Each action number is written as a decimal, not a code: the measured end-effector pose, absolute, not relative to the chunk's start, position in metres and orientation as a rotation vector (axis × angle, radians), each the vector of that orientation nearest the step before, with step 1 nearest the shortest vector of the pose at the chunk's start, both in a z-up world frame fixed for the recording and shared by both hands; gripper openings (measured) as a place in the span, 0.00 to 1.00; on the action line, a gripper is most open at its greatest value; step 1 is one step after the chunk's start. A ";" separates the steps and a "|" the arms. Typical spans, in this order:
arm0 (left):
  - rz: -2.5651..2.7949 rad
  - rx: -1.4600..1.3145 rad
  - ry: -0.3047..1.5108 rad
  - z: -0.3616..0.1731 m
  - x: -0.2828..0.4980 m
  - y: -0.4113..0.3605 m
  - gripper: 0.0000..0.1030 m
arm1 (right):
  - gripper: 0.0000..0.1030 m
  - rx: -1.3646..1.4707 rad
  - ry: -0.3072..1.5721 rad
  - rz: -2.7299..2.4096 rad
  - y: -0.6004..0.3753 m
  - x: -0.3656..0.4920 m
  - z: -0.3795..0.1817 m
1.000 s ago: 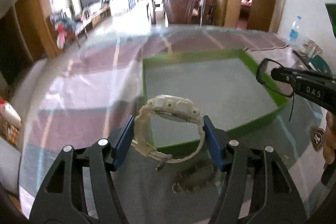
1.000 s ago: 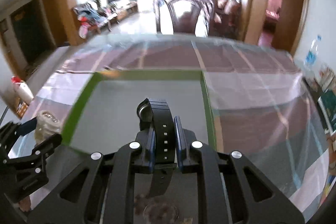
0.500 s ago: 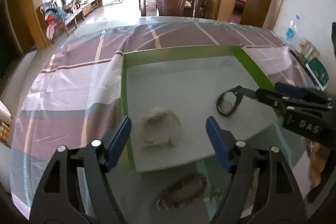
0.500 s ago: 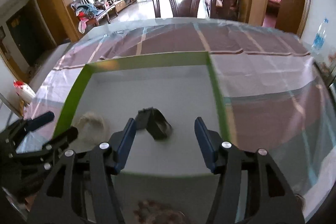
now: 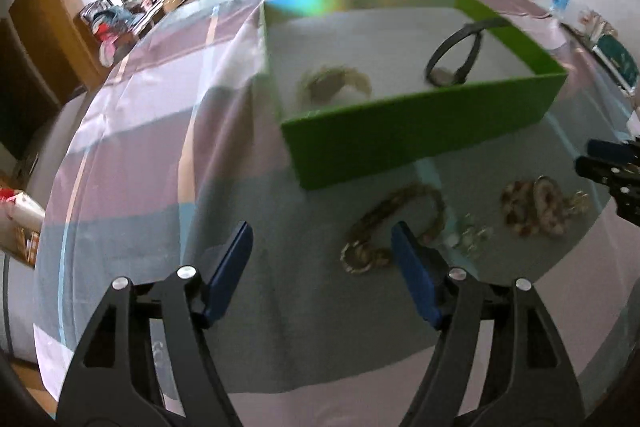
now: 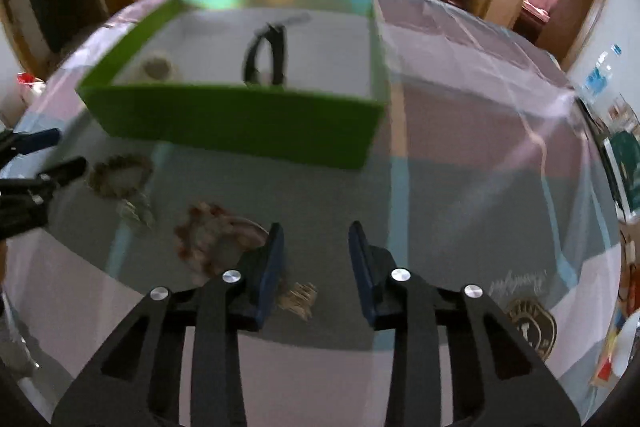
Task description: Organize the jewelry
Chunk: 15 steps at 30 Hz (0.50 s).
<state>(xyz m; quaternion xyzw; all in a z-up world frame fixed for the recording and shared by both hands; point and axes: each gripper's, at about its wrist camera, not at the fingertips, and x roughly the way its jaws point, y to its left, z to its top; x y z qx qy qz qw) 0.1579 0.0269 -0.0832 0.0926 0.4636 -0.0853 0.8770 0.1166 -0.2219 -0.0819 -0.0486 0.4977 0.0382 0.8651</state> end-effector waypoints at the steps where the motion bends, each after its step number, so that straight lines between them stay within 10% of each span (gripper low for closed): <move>1: -0.180 0.188 0.980 -0.086 0.158 0.029 0.70 | 0.34 -0.087 1.059 0.098 -0.224 0.115 -0.084; 15: -0.224 0.203 1.035 -0.105 0.164 0.005 0.70 | 0.34 -0.059 1.093 0.286 -0.171 0.136 -0.110</move>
